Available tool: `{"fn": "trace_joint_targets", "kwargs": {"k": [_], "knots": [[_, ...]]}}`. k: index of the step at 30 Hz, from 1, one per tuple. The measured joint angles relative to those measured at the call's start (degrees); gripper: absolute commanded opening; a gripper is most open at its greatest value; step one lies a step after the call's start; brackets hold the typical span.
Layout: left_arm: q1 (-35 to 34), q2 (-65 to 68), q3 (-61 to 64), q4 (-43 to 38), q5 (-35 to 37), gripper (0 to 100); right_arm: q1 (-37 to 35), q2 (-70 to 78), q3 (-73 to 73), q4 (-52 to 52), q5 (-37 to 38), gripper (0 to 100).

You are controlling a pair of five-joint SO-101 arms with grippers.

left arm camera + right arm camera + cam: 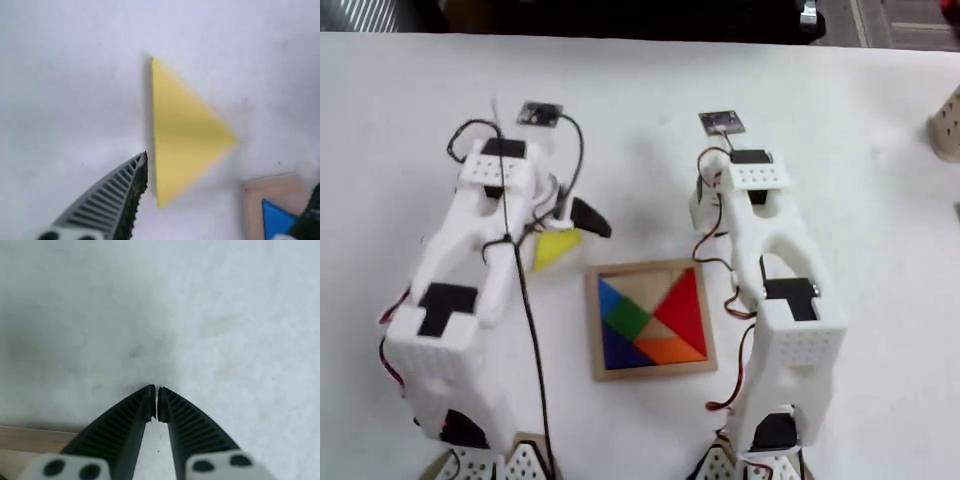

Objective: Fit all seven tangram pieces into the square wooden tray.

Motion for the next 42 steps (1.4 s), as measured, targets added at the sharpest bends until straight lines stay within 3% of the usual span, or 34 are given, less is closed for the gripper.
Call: {"fn": "trace_joint_targets", "kwargs": {"k": [7, 27, 37, 42], "knots": [[2.8, -0.7, 4.0, -4.7, -0.1, 46, 0.0, 0.0, 0.0, 0.0, 0.0, 1.7], [0.8, 5.8, 0.6, -4.7, -0.1, 46, 0.0, 0.0, 0.0, 0.0, 0.0, 1.7], [0.8, 1.1, -0.6, -1.1, -0.1, 46, 0.0, 0.0, 0.0, 0.0, 0.0, 1.7], [3.3, -0.5, 4.0, -4.3, -0.1, 46, 0.0, 0.0, 0.0, 0.0, 0.0, 1.7]]}}
